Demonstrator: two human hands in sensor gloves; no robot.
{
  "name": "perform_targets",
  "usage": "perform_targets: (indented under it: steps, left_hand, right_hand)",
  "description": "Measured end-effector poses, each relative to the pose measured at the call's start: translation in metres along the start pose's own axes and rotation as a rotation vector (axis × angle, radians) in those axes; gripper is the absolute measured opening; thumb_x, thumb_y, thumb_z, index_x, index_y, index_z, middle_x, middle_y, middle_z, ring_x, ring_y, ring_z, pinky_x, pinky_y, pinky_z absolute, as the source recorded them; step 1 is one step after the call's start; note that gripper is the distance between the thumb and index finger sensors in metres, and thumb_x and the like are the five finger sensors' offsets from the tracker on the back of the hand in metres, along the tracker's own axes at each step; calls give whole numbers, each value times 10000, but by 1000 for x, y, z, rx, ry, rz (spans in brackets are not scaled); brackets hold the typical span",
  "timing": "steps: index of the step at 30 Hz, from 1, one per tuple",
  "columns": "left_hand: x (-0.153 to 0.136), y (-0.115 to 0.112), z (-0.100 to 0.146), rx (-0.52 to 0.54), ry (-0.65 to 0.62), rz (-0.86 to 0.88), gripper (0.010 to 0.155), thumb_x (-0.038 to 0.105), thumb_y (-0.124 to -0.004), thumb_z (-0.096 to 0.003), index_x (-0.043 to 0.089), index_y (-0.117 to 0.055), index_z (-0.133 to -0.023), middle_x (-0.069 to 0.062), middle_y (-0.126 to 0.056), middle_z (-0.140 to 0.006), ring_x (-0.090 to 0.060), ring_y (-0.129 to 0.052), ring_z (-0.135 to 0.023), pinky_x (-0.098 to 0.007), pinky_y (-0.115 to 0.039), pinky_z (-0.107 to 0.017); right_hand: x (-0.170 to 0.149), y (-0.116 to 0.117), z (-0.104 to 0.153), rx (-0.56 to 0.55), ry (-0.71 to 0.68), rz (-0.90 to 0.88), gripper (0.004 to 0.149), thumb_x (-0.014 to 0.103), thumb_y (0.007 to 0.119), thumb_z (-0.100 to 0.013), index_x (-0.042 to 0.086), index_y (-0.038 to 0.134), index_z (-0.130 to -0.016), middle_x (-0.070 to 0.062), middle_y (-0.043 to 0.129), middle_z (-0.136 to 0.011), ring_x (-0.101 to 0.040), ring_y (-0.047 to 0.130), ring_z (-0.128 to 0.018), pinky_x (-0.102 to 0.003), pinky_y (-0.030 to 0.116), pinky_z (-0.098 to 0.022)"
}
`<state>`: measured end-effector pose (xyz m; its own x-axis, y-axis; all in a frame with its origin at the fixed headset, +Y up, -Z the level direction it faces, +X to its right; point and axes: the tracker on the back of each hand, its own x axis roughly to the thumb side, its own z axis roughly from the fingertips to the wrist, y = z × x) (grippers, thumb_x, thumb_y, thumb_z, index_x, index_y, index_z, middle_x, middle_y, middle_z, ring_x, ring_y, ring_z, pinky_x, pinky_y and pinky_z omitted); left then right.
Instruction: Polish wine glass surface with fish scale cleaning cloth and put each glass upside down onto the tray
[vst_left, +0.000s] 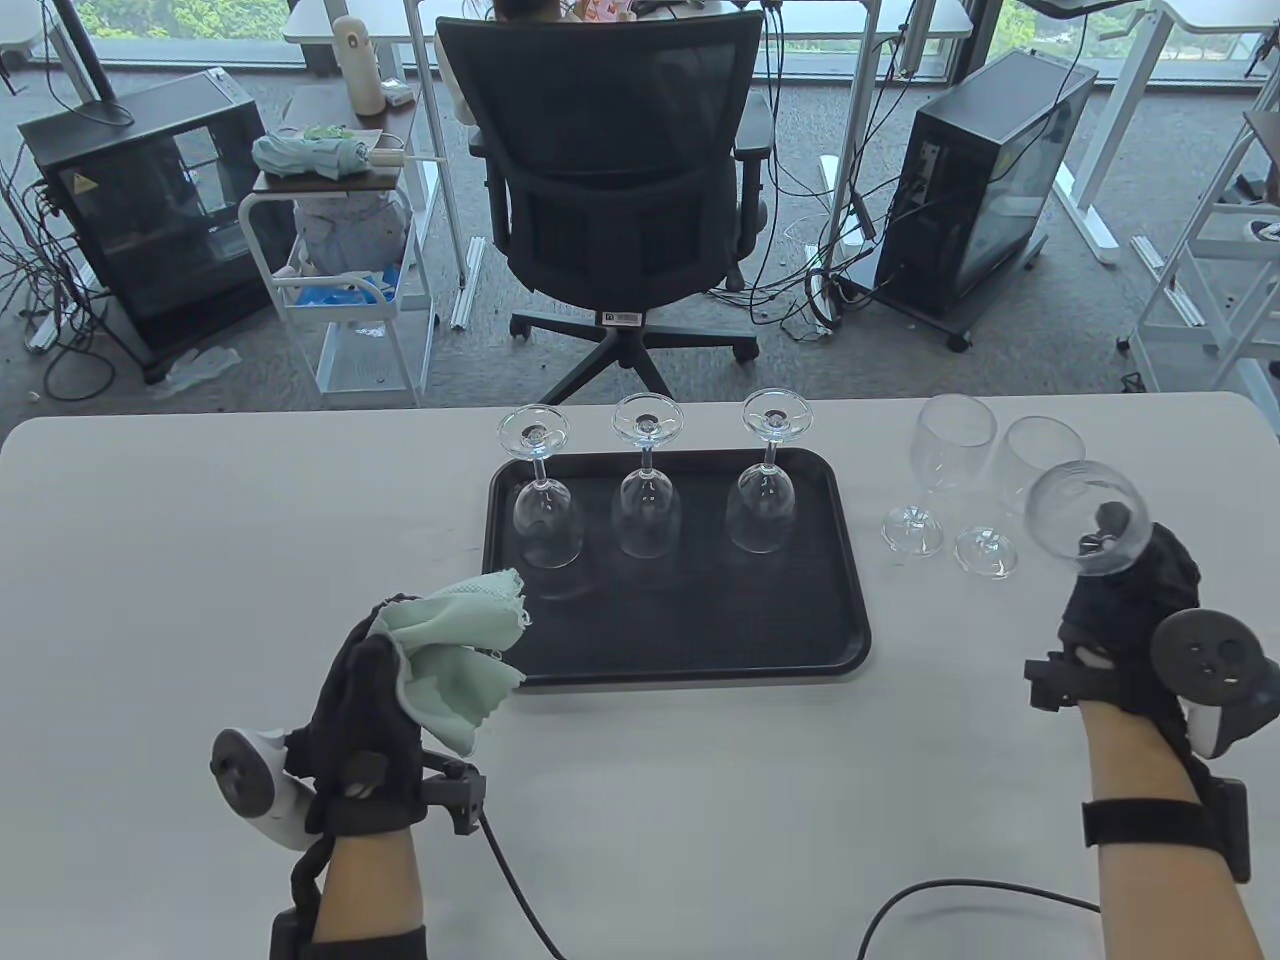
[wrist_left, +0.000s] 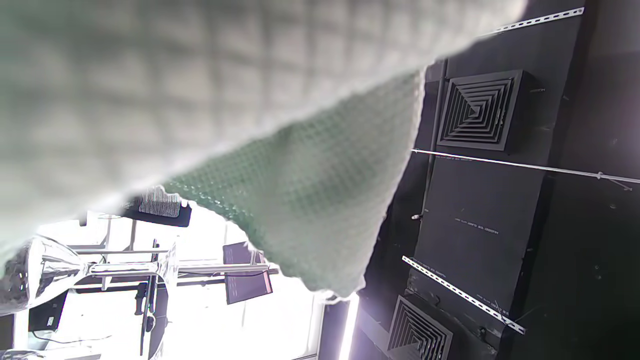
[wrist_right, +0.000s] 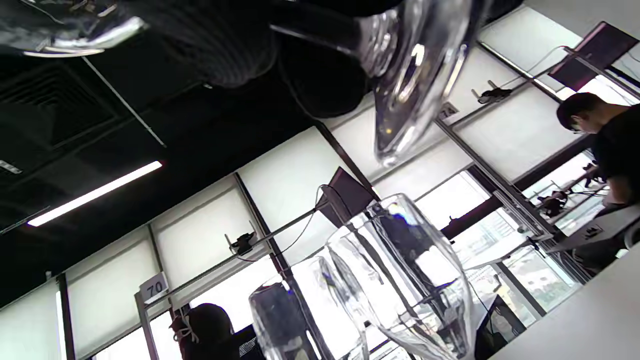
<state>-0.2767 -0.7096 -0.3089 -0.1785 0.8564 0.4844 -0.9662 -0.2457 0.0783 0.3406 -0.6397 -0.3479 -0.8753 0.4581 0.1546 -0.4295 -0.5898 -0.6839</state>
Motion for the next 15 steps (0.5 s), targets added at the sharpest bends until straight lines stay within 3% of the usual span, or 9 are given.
perform_targets:
  steps: [5, 8, 11, 15]
  left_hand:
    - [-4, 0, 0, 4, 7, 13, 507, 502, -656, -608, 167, -750, -976, -98, -726, -1065, -398, -737, -964, -635, -694, -683]
    - [-4, 1, 2, 15, 8, 21, 507, 504, -654, -608, 173, -744, -982, -94, -716, -1074, -395, -721, -977, -640, -679, -691]
    - [-3, 1, 2, 13, 6, 26, 507, 505, -652, -610, 177, -736, -988, -89, -707, -1082, -394, -704, -988, -644, -664, -699]
    - [-7, -9, -3, -17, -7, 11, 510, 518, -642, -612, 200, -718, -1005, -73, -688, -1101, -388, -669, -1010, -644, -649, -705]
  right_hand:
    - [113, 34, 41, 101, -255, 225, 492, 346, 887, -478, 371, 727, -943, -37, 879, -872, -280, 718, -908, -589, 628, -604]
    - [150, 67, 72, 170, -321, 252, 492, 324, 900, -466, 370, 748, -932, -37, 887, -864, -280, 723, -900, -563, 645, -586]
    - [165, 95, 98, 217, -366, 294, 492, 317, 907, -458, 369, 759, -924, -31, 894, -855, -279, 734, -889, -539, 665, -567]
    - [169, 109, 116, 281, -399, 311, 495, 313, 913, -452, 356, 766, -923, -32, 906, -846, -282, 747, -875, -521, 684, -551]
